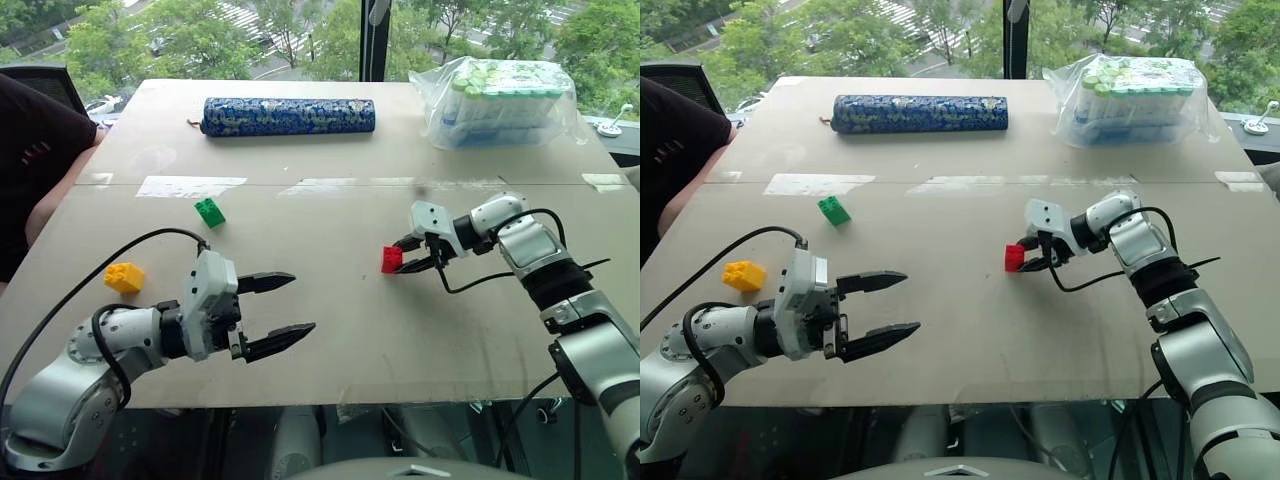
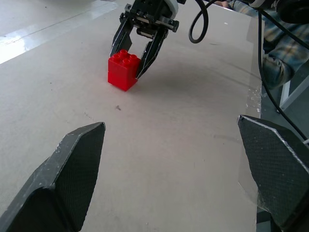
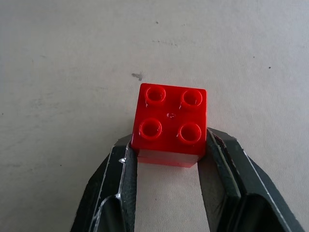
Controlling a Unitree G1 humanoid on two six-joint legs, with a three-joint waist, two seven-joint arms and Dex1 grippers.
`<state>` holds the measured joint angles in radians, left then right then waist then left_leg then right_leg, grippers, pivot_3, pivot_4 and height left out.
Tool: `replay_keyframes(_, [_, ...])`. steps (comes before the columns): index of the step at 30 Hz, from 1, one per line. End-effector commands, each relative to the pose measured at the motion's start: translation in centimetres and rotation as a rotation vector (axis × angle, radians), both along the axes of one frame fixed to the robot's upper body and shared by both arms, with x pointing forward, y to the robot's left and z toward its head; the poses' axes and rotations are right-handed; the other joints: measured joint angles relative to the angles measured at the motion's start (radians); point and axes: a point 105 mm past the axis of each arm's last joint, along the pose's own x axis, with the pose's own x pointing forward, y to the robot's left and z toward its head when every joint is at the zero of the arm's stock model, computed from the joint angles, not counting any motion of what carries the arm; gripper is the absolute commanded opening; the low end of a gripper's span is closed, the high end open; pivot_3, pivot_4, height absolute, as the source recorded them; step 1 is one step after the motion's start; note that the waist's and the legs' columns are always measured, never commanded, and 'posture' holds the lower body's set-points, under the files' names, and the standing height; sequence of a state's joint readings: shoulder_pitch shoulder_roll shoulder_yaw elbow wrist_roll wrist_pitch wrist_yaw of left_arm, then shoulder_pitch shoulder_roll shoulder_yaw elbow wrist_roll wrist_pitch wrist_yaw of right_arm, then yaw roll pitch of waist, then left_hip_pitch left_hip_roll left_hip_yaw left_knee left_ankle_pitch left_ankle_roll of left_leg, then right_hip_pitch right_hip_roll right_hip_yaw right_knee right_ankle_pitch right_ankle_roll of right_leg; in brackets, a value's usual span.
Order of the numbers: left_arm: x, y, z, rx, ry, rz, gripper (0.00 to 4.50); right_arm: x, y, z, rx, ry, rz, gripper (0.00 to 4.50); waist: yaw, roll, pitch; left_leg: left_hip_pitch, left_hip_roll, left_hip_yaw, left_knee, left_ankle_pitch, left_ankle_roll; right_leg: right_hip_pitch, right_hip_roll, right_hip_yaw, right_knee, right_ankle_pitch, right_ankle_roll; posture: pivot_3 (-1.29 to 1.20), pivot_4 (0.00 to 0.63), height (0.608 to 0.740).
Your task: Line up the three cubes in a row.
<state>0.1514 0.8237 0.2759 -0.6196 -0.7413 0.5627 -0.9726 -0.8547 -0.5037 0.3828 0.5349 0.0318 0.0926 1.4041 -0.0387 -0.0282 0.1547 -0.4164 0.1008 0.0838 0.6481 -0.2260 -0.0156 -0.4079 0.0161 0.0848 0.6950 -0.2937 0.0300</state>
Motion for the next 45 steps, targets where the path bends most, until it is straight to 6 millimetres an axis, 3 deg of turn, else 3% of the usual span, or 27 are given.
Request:
replay_keyframes(1, [-0.3,-0.5,1.4,0.006,-0.059,-0.023,4.50,0.4,0.4,1.6,0.012,-0.053,0.031,1.27,0.000,0.000,0.000,0.000,0.000,0.000,0.000,0.000,0.000,0.000,0.000,0.000,0.000,0.000,0.000,0.00,0.150,0.740])
replay_keyframes(10, [-0.3,-0.9,1.7,0.007,-0.060,-0.012,4.50,0.7,0.4,1.4,-0.005,-0.051,0.057,1.27,-0.002,0.000,0.000,0.000,0.000,0.000,0.000,0.000,0.000,0.000,0.000,0.000,0.000,0.000,0.000,0.00,0.150,0.740])
replay_keyframes(17, [-0.4,-0.8,1.7,0.005,-0.052,0.007,4.50,0.7,0.3,1.3,-0.008,-0.048,0.071,4.43,-0.002,0.000,0.000,0.000,0.000,0.000,0.000,0.000,0.000,0.000,0.000,0.000,0.000,0.000,0.000,0.00,0.150,0.740])
replay_keyframes(21, [0.2,-0.1,1.8,-0.035,-0.052,0.098,4.50,0.4,0.0,2.0,0.030,-0.071,0.067,4.48,-0.002,0.000,0.000,0.000,0.000,0.000,0.000,0.000,0.000,0.000,0.000,0.000,0.000,0.000,0.000,0.00,0.150,0.740])
replay_keyframes(25, [3.2,3.0,2.0,-0.080,-0.114,0.423,4.50,-0.8,-0.6,4.1,0.171,-0.078,0.036,4.48,0.005,0.000,0.000,0.000,0.000,-0.001,0.000,0.000,0.000,0.000,-0.001,-0.001,0.000,0.000,0.000,0.00,0.150,0.740])
replay_keyframes(31, [6.9,9.1,1.4,-0.102,-0.128,0.932,4.50,-6.0,-1.6,8.6,0.527,-0.093,-0.057,4.48,0.023,0.000,0.000,0.000,-0.001,-0.005,0.000,0.000,0.000,0.003,-0.001,-0.003,0.000,0.000,0.000,0.00,0.150,0.740])
replay_keyframes(35, [9.2,11.9,1.4,-0.115,-0.118,1.139,4.50,-8.3,-1.1,9.2,0.589,-0.156,-0.126,4.48,0.024,0.000,0.000,0.000,-0.001,-0.006,0.000,0.000,0.000,0.003,0.000,-0.004,0.001,0.000,0.000,0.00,0.150,0.740])
replay_keyframes(40, [12.4,11.8,1.3,-0.122,-0.098,1.218,4.50,-9.7,-0.9,9.5,0.602,-0.173,-0.157,4.48,0.026,-0.002,-0.001,0.001,-0.003,-0.008,0.003,0.000,0.000,0.006,-0.001,-0.005,0.000,0.000,0.001,0.00,0.150,0.740])
replay_keyframes(45, [15.7,11.8,-0.8,-0.128,-0.044,1.344,4.50,-10.1,-1.5,10.2,0.606,-0.199,-0.170,4.48,0.031,-0.003,-0.001,0.000,-0.005,-0.011,0.003,0.000,0.000,0.006,-0.002,-0.007,0.000,0.000,0.001,0.00,0.150,0.740])
